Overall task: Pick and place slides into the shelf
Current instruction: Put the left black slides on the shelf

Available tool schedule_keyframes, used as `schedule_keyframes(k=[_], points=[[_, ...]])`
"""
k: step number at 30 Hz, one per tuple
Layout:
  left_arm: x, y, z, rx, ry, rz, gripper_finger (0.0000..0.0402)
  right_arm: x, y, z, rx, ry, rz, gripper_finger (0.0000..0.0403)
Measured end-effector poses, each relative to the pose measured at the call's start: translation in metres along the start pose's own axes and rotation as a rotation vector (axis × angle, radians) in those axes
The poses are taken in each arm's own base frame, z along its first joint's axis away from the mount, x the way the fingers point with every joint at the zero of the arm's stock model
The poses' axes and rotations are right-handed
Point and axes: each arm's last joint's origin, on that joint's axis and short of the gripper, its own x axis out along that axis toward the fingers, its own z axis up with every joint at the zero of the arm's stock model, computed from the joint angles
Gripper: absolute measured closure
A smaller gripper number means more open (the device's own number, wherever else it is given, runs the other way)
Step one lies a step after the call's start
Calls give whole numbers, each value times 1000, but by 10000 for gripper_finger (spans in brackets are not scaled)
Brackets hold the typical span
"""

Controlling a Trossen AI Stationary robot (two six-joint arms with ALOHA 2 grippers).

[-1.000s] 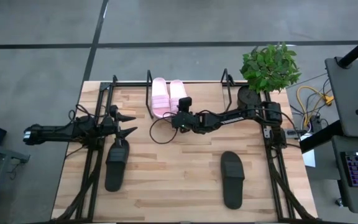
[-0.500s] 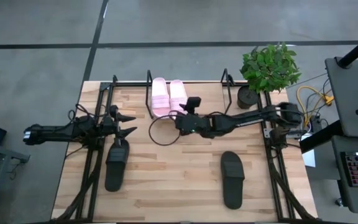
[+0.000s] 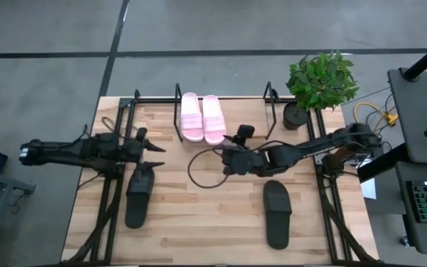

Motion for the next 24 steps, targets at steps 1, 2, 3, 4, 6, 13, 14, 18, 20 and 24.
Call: schedule_keyframes(k=[1, 2, 3, 4, 6, 13, 14, 18, 20, 24], points=[[-2, -1, 4, -10, 78, -10, 206, -1, -1, -2, -6, 9, -18, 251], [-3, -1, 9, -44, 138, -10, 206, -2, -1, -5, -16, 20, -29, 252], [-5, -2, 14, -78, 186, -13, 206, -2, 0, -8, -18, 28, -38, 254], [-7, -2, 19, -101, 222, -15, 206, -2, 0, -10, -17, 31, -37, 255], [-7, -2, 27, -159, 245, 3, 206, -1, 2, -16, -24, 44, -36, 258], [0, -8, 43, -237, 339, 5, 206, 5, 0, -35, -19, 83, -50, 267], [1, -10, 42, -260, 379, 6, 206, 6, -1, -37, -21, 88, -52, 268], [7, -18, 37, -340, 575, 25, 206, 6, -2, -45, -25, 96, -55, 274], [11, -23, 32, -358, 693, 44, 206, 7, -2, -48, -27, 101, -56, 276], [22, -37, 27, -350, 874, 65, 206, 7, -4, -48, -14, 89, -60, 279]])
